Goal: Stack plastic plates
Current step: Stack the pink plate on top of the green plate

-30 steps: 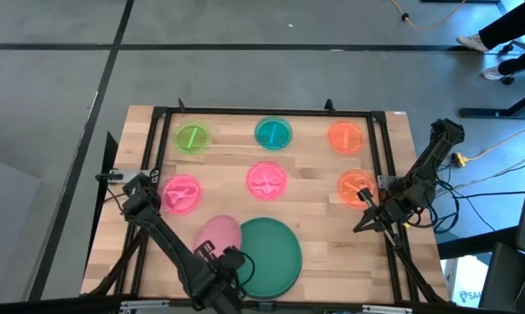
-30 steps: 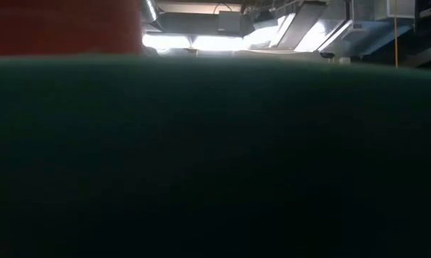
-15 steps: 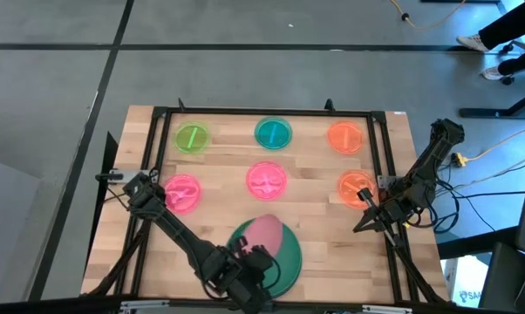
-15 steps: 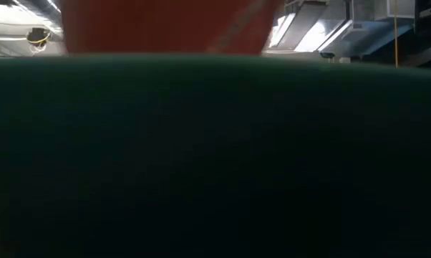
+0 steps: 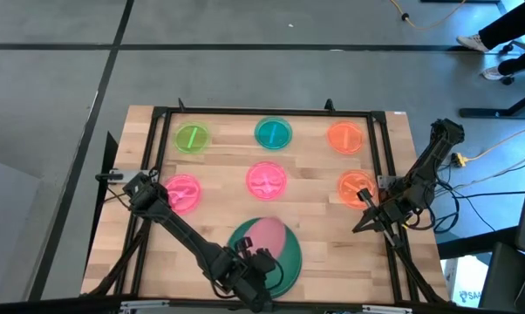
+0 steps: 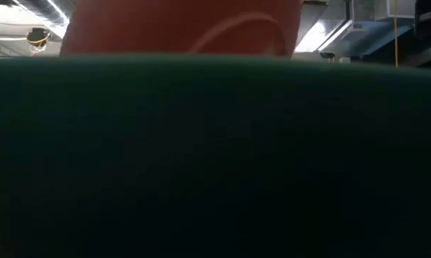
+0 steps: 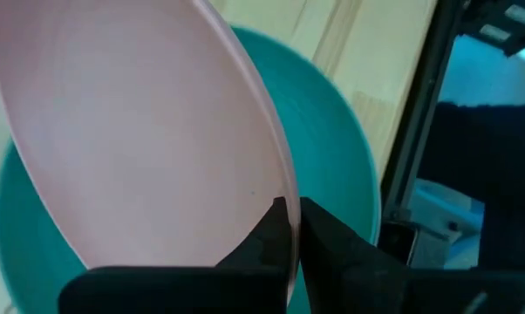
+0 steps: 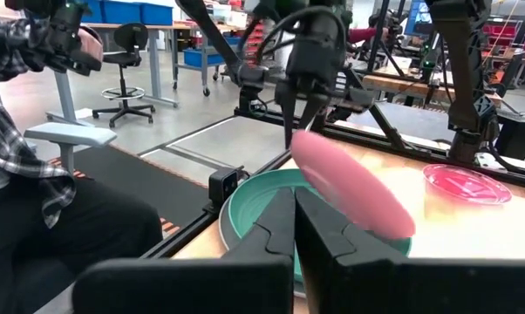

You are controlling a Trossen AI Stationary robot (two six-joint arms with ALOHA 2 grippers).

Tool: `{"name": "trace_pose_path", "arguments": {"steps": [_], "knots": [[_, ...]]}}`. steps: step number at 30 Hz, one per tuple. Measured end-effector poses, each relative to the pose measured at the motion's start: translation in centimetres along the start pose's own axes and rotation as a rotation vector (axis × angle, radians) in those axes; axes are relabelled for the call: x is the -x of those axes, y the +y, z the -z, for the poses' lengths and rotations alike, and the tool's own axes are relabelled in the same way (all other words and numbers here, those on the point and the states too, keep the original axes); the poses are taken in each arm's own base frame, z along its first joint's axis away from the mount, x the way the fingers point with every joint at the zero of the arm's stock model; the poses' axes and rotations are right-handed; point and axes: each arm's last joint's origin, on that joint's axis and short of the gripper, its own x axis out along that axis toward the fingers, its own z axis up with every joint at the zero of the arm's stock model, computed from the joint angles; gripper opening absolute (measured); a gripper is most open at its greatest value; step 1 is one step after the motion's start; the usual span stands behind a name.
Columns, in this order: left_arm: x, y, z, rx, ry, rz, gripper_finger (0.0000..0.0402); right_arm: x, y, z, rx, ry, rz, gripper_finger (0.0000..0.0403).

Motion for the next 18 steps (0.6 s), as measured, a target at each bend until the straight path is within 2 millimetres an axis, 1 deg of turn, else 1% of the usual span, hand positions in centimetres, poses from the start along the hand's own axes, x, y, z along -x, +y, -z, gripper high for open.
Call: {"name": "trace_pose_path", "arguments": {"steps": [4, 9, 12, 18], "knots": [[-1.0, -0.1, 0.5, 0.008, 0.005, 0.025, 0.0009, 0.0, 0.0, 0.0, 0.000, 0.000, 0.000, 0.0002], [-1.5, 0.1, 0.9, 0.052, 0.040, 0.032, 0.0013, 0.0, 0.0, 0.0, 0.000, 0.000, 0.000, 0.0002], [-1.5, 0.0, 0.9, 0.062, 0.045, 0.040, 0.0033, 0.0, 0.0, 0.0, 0.000, -0.001, 0.000, 0.0002], [-1.5, -0.2, 0.8, 0.073, 0.033, 0.065, 0.0090, 0.0, 0.0, 0.0, 0.000, 0.000, 0.000, 0.0002]]}}
